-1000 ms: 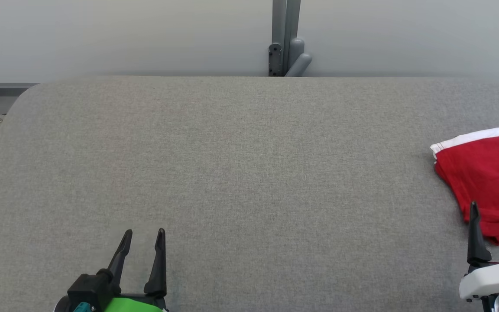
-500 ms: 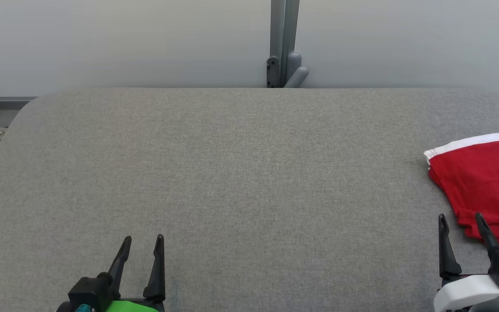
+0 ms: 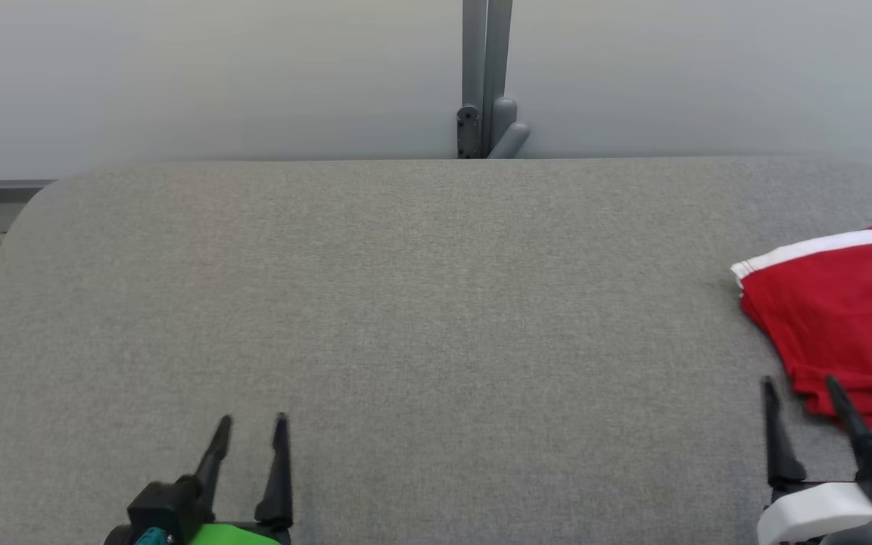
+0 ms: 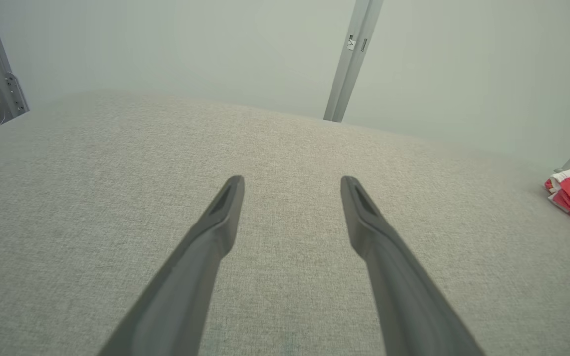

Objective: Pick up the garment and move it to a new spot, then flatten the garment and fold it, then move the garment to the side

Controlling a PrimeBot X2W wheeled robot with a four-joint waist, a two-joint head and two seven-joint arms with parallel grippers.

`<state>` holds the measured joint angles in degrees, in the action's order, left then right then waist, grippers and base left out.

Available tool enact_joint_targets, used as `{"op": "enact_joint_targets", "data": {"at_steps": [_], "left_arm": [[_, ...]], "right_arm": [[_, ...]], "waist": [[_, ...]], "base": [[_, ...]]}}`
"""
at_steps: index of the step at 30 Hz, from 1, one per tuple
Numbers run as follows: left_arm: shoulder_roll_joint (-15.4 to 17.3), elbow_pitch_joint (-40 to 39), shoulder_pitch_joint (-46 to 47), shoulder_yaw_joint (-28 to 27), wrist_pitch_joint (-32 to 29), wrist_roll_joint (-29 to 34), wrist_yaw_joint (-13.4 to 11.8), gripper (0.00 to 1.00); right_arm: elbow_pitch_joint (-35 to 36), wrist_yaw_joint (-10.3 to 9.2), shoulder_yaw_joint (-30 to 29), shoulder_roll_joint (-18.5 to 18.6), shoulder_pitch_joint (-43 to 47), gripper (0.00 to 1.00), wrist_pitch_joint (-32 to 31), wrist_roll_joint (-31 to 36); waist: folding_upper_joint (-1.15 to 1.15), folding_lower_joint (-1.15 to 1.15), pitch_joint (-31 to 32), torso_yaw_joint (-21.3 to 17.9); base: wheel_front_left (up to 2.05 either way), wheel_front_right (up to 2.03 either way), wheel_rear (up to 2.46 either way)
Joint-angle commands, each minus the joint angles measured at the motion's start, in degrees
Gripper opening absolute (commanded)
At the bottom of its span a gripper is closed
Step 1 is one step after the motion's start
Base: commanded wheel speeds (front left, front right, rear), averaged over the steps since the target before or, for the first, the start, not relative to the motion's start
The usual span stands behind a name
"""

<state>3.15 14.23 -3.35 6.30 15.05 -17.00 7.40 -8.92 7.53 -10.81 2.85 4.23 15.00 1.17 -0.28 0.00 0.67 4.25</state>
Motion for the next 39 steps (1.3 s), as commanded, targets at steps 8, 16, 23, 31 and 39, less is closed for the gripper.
{"op": "enact_joint_targets", "data": {"at_steps": [8, 16, 23, 31, 39], "left_arm": [[0.15, 0.24, 0.42, 0.09, 0.09, -0.16, 0.14, 0.00], [-0.17, 2.16, 0.04, 0.00, -0.94, -4.97, 0.10, 0.00], [0.17, 2.13, 1.20, -0.84, -2.65, -12.26, 0.10, 0.00], [0.43, 2.14, 2.25, -1.68, -4.25, -18.91, 0.12, 0.00], [0.66, 1.98, 3.31, -2.58, -5.96, -25.84, 0.13, 0.00]], "right_arm": [[0.01, 0.00, 0.26, -0.03, -0.02, 0.00, 0.04, 0.15], [-3.57, 0.02, -0.19, -0.70, -0.35, 0.00, -2.16, -5.28], [-3.50, 0.01, 0.51, -0.62, -1.22, 0.00, -3.86, -14.11], [-3.50, 0.00, 1.10, -0.53, -2.13, 0.00, -5.42, -22.12], [-3.71, 0.00, 1.51, -0.45, -3.23, 0.00, -7.24, -30.44]], "waist": [[0.00, 0.00, 0.14, -2.69], [0.01, 0.00, 0.10, -2.88], [0.03, 0.00, 0.05, -2.96], [0.04, 0.00, -0.01, -3.04], [0.06, 0.00, -0.07, -3.13]], "base": [[0.00, 0.00, 0.00], [0.00, 0.00, 0.00], [0.00, 0.00, 0.00], [0.00, 0.00, 0.00], [0.00, 0.00, 0.00]]}}
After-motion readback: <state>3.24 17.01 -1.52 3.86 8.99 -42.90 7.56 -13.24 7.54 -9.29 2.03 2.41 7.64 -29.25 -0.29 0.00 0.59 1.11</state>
